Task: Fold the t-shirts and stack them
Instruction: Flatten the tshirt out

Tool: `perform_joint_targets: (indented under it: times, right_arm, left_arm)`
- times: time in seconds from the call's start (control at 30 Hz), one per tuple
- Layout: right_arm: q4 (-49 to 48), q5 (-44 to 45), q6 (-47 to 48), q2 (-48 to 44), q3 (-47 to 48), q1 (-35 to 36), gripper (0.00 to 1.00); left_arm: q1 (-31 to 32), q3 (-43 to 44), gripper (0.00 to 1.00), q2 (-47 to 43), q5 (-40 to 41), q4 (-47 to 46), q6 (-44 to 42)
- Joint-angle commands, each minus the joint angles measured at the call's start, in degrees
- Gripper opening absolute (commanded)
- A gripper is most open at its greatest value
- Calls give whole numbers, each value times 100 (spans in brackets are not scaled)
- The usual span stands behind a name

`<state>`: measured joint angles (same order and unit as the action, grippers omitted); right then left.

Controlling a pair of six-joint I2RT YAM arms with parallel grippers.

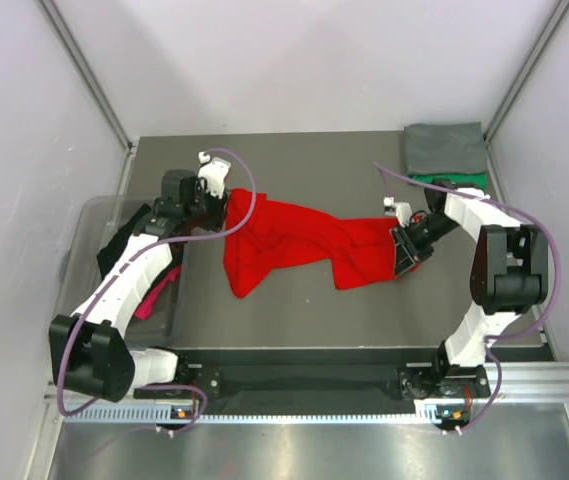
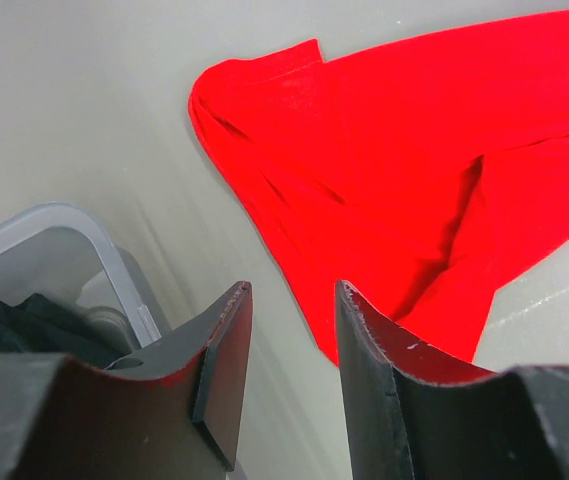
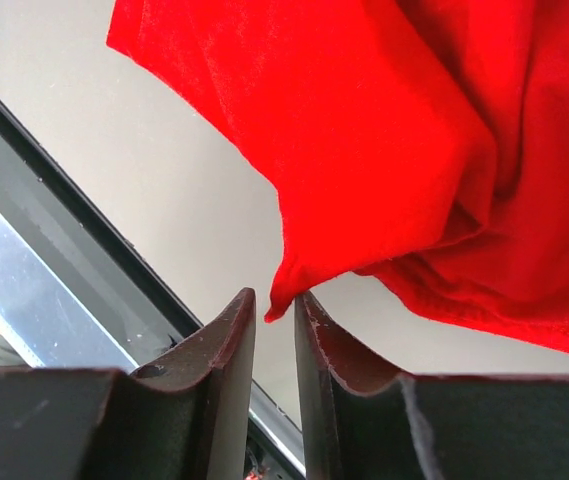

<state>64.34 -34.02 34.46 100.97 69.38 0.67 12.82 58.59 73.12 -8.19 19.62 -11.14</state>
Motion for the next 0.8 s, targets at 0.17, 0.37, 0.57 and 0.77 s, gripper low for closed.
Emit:
perform_joint_targets:
  times: [0.17,0.37,0.57,0.77]
  right_arm:
    - [-202,-61,0,-50,-74,4,0]
    - [70,-210,-27,-769,583,-14,0]
    - [308,-623,-395,-1149,1981,-216,0]
    - [18,-808,-782,-1018,2273,-242,0]
  left_arm:
    - [-51,21,44,-158,-175,-221,85]
    - [19,196,49,202,-254,-151,15]
    - [274,1187,49,1387,-105,462,-222]
    - [405,2637,48,2960,-34,877,-222]
